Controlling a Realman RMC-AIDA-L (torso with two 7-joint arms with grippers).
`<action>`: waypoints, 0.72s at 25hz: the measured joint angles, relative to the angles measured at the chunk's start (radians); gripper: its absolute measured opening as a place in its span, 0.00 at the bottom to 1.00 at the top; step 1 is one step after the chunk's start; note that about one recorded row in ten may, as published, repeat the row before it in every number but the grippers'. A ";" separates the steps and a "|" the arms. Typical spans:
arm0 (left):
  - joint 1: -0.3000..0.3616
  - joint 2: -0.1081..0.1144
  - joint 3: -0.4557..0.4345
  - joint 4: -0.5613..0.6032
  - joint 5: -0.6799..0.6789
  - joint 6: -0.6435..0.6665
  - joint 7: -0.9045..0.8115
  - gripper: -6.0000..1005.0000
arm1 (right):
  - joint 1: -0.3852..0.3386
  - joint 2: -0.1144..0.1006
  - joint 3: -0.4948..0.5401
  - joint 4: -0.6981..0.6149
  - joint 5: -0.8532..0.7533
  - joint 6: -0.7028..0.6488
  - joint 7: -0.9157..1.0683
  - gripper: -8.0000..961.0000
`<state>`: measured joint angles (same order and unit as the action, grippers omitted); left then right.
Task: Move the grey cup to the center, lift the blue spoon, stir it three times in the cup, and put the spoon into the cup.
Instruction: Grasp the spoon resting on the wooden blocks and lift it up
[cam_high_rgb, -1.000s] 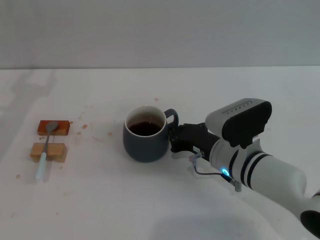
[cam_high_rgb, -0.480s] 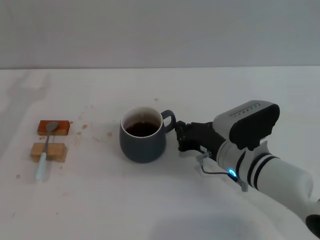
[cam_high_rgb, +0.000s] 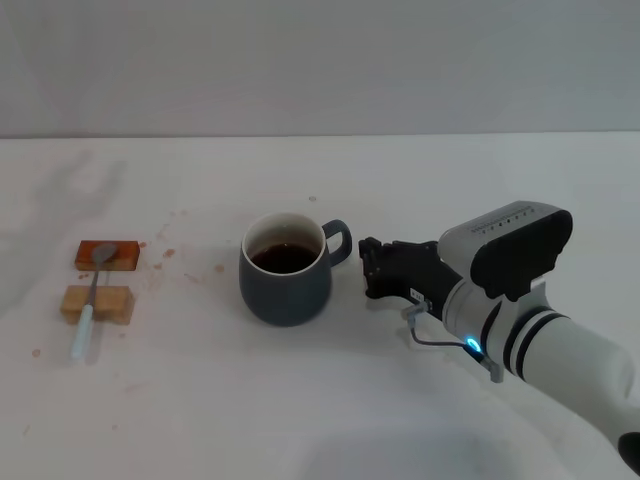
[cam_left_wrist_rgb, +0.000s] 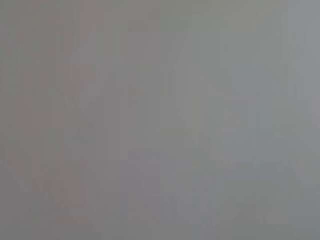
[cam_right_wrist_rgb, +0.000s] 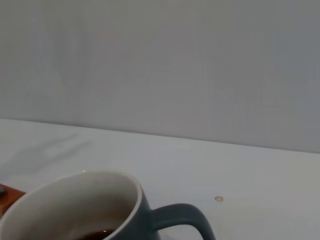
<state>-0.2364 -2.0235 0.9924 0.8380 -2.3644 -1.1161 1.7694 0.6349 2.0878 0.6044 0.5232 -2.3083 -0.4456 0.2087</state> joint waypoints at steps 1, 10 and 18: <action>0.000 0.000 0.000 0.000 0.000 0.000 0.000 0.63 | 0.000 0.000 0.000 0.000 0.000 0.000 0.000 0.04; 0.011 -0.007 -0.015 0.174 0.408 -0.386 0.152 0.63 | 0.008 -0.001 0.011 -0.029 0.001 -0.017 0.000 0.04; 0.220 -0.041 0.483 0.540 0.568 0.385 0.343 0.63 | 0.017 -0.005 0.014 -0.044 -0.001 -0.014 0.000 0.04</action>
<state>-0.0165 -2.0640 1.4754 1.3781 -1.7961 -0.7312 2.1120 0.6522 2.0830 0.6185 0.4793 -2.3091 -0.4594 0.2086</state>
